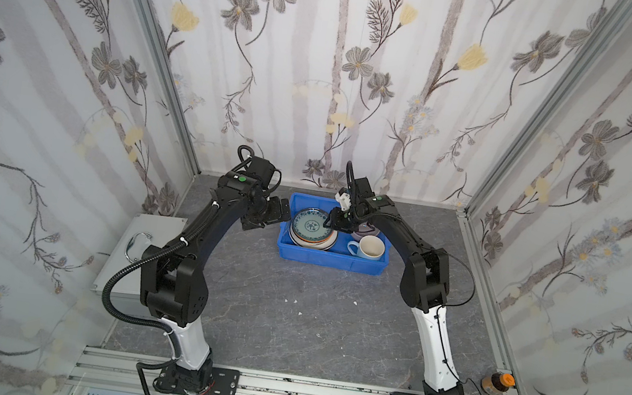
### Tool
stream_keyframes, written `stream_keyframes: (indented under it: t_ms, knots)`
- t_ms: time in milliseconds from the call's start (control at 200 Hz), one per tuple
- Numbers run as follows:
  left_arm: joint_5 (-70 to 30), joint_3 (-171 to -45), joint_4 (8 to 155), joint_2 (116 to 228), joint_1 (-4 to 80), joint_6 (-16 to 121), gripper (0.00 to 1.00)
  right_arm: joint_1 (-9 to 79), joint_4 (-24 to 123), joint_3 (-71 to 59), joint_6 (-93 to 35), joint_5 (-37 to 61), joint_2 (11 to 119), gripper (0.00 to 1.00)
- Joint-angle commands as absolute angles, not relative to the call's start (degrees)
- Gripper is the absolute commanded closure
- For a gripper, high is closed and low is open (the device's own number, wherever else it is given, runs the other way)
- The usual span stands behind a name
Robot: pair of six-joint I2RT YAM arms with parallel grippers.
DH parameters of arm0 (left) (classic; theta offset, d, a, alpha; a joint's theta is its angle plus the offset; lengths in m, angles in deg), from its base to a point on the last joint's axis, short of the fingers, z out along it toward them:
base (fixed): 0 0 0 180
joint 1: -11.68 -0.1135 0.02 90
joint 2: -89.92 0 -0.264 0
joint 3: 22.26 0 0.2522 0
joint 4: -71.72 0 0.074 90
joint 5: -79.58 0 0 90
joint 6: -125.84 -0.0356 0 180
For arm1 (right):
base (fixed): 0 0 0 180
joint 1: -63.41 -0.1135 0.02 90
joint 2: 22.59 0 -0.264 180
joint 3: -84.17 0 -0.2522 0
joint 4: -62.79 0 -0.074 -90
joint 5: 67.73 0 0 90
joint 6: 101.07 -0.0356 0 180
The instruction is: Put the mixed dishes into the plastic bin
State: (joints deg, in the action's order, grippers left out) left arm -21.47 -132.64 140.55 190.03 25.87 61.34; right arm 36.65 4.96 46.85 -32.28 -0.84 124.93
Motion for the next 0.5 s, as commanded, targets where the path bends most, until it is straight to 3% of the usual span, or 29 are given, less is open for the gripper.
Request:
stream_keyframes:
  t_ms: [0, 70, 230, 395, 495]
  knots:
    - [-19.0, -132.2, 140.8, 188.6, 25.4, 60.5, 0.00, 37.0, 4.3, 47.2, -29.6, 0.7, 119.7, 0.50]
    - [-17.5, -131.2, 141.1, 187.2, 24.5, 59.9, 0.00, 37.1, 2.9, 47.1, -27.5, 2.3, 116.3, 0.42]
    - [-15.2, -123.4, 136.7, 180.9, 20.9, 59.0, 0.00, 37.0, 1.7, 40.9, -23.6, 5.7, 106.7, 0.36]
    - [-12.2, -110.5, 129.1, 172.4, 17.9, 58.0, 0.00, 37.3, 8.3, 21.2, -22.8, 10.2, 92.1, 0.29]
    - [-15.6, -105.4, 127.2, 169.8, 17.5, 57.7, 0.00, 38.1, 13.1, 7.6, -23.8, 12.1, 83.5, 0.31]
